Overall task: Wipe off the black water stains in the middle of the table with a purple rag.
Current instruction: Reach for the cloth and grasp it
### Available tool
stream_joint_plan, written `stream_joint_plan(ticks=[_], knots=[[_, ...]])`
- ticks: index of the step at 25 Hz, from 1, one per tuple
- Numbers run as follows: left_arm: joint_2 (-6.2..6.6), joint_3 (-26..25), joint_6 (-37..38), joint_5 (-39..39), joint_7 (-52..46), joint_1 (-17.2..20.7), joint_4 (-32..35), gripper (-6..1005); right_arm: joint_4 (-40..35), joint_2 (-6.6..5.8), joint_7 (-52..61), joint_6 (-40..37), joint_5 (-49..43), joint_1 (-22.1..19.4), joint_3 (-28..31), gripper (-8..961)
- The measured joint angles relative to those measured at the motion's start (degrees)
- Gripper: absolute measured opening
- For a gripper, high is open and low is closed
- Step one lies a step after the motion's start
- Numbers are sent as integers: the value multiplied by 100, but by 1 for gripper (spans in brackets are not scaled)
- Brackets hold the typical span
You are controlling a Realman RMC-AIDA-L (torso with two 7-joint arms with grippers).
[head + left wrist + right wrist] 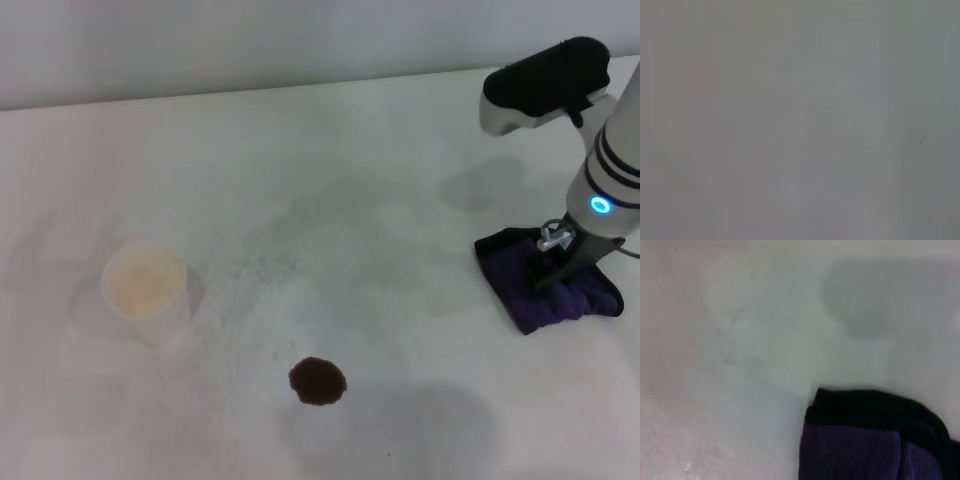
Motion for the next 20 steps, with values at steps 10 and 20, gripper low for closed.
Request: stream_joint_plan(ticks=[10,20], knots=[[-2,9,-41,19,0,-4,-1,892,140,-7,-2,-158,-7,-23,-79,493],[-10,10,-40,17,0,7,-1,892,126,-4,-25,-94,21,-11,-44,381]])
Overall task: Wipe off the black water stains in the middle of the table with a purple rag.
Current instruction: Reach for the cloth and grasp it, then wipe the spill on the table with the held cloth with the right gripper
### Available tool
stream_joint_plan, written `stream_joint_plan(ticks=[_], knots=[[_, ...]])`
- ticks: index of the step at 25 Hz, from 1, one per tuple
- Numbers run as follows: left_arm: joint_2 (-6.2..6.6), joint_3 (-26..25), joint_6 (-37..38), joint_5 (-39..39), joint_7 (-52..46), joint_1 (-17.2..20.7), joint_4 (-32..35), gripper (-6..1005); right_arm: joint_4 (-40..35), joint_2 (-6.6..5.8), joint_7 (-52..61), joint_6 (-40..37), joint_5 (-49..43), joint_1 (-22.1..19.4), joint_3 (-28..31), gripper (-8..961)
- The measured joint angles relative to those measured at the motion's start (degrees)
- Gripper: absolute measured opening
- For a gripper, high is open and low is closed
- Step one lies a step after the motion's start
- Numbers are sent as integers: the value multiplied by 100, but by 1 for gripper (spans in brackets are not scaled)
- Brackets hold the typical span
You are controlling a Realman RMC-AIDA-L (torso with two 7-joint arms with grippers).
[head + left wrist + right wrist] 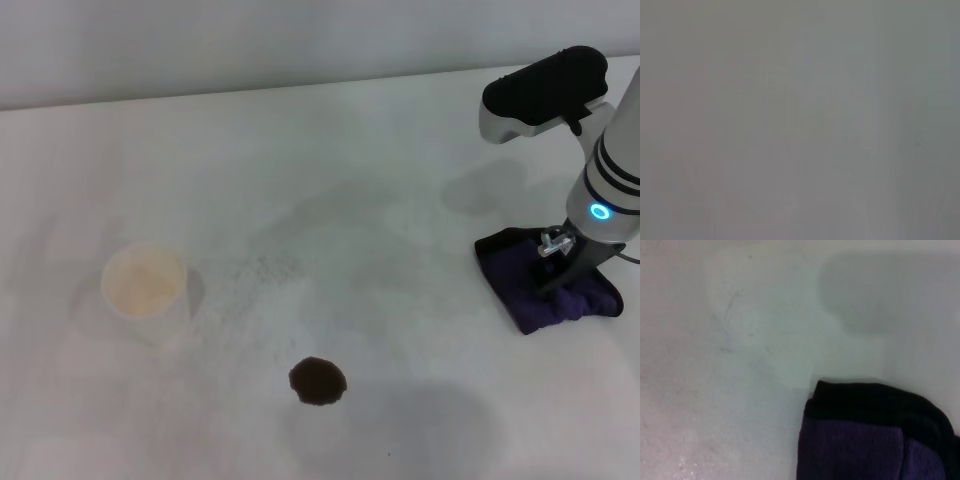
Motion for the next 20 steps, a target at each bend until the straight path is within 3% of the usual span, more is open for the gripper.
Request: stream_joint_plan(ticks=[7,14,20], knots=[[4,0,17,3,0,-12,0,893,-19,19,8,29,22,-10,-4,124],[8,-1,23,0,0,-27,0,891,-496,33,62,163,513,-9,-217,96],[3,-1,16,0,0,-32,0,892,-763,55,506,123,1080,255,-1022,97]])
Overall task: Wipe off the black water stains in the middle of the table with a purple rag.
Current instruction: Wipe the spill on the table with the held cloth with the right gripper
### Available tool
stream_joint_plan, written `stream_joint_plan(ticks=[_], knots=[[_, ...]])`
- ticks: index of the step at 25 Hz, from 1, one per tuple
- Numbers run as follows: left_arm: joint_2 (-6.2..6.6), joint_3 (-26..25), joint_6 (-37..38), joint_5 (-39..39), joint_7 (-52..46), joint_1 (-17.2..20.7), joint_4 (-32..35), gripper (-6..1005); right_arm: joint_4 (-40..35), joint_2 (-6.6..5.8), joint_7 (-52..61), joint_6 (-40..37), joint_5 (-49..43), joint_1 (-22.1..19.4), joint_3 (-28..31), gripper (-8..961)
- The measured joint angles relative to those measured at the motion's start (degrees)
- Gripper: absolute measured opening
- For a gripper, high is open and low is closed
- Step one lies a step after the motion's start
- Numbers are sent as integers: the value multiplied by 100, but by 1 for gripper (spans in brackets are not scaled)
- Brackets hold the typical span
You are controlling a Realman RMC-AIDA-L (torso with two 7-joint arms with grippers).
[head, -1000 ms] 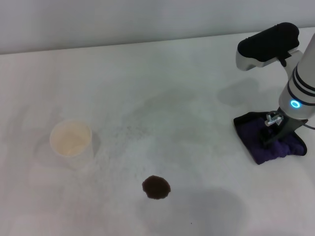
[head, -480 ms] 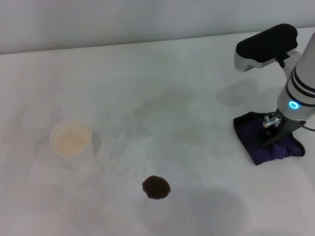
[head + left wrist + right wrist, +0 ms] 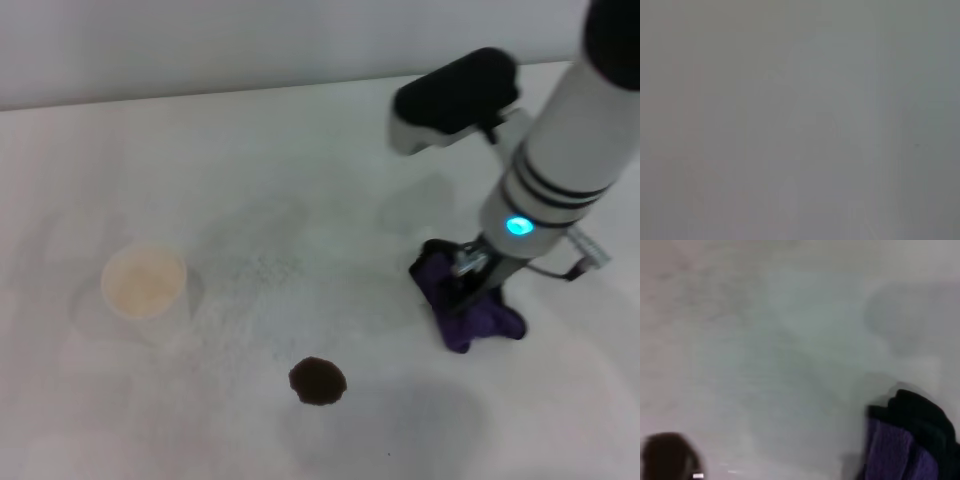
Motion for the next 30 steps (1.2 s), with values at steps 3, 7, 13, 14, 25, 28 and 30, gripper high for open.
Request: stream_joint_plan(ticks=[3,7,13,14,25,28,30], knots=[[-2,1,-8,0,0,-17,0,892,-14,10,295,-174,252,204,-507,97],[-3,22,-19,0,0,-33,1,893,-14,11,647,-550,765,439,-1203,95],[-3,35,-21,9,0,-64,8,893,0,11,923,-1252,1613,746,-2039,92],[-2,41,-19,13,0,-81,9,893,10,13,923,-1377,1770,819,-2175,92],[82,36,26,205,0,-200,-9,892,340,9,871,-2168,2699,1290,-2877,92],[107,20,36,230,0,-209,-27,892,449,5,897,-1877,2200,1164,-2496,92],[112,15,54,230,0,-214,-33,892,453,4,920,-1564,1714,1016,-2133,92]])
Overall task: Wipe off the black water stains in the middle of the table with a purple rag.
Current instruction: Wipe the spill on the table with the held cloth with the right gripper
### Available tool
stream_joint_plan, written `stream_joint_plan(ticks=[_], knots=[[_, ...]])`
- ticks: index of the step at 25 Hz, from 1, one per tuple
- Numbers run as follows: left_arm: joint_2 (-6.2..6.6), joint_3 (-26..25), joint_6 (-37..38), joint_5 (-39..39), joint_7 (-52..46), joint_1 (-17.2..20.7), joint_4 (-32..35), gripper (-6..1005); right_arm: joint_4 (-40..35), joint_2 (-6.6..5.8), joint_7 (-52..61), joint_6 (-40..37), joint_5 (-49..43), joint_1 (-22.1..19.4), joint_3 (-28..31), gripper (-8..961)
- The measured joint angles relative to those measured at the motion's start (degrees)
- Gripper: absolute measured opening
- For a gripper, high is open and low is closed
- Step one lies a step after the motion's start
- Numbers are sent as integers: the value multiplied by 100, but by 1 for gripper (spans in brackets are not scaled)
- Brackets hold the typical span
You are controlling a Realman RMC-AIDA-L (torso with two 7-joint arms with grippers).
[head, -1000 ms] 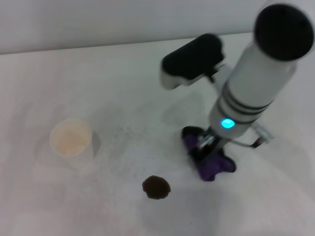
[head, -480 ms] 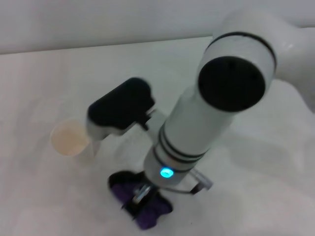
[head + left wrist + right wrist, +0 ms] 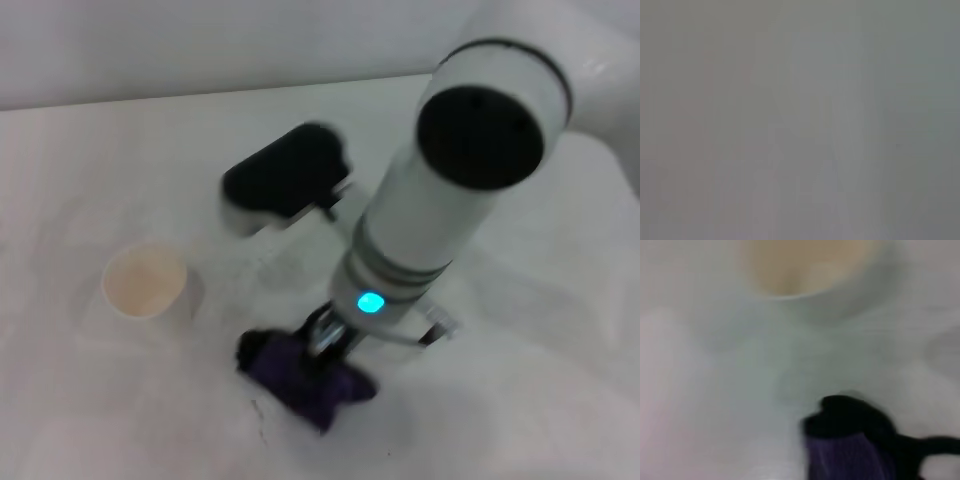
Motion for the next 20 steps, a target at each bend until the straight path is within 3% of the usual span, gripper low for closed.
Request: stream_joint_plan(ticks=[11,15,20], knots=[[0,-14,70,-29,0,1,12,891,-35,-24,-20,1024,-1787,-473,1225,94],[-13,-15,70,-33,0,-14,30,891,-68,3,-162,899,-1386,-444,1084,92],[-33,-15,70,-34,0,-38,33,892,-57,7,-362,402,-152,-131,337,92]])
